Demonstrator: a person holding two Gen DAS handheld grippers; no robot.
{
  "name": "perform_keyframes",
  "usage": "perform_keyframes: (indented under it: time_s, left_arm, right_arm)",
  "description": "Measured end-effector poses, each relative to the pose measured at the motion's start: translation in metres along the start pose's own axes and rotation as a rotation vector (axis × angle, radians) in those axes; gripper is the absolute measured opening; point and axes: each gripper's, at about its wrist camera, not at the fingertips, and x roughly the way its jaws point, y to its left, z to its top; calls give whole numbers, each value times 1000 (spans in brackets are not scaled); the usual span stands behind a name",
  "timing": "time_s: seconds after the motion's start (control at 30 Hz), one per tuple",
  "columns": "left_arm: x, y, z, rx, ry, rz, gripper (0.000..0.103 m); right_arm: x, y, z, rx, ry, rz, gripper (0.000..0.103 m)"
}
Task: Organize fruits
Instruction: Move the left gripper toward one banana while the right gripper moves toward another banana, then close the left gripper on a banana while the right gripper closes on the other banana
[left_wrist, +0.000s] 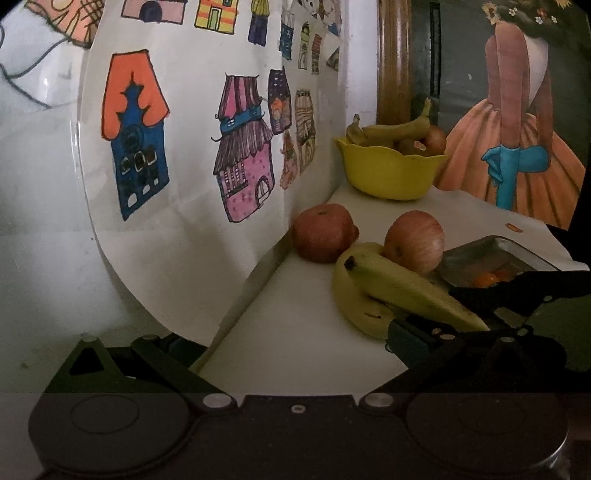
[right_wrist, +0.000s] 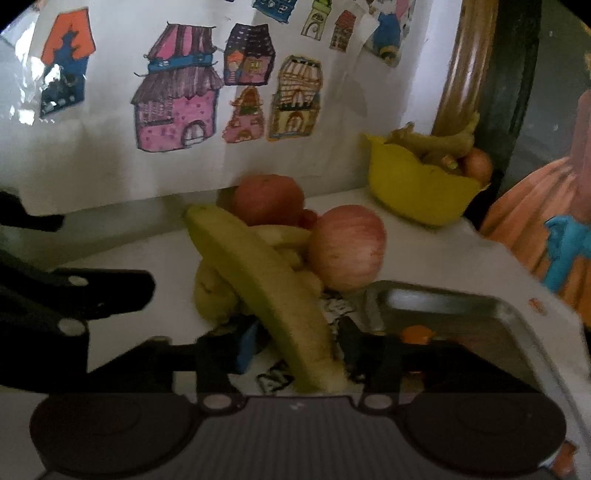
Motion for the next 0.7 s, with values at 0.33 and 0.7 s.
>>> perform_keyframes:
  time_s: [0.33,0.7]
  left_arm:
    - [1,-3,5,-6,24,-22,102]
    - [36,-16,19,-64,50,-45,100]
  right_arm:
    - [-18,-31,-10,191,-67,81,37]
    - [-22,-56,-14,291,-64,125,35]
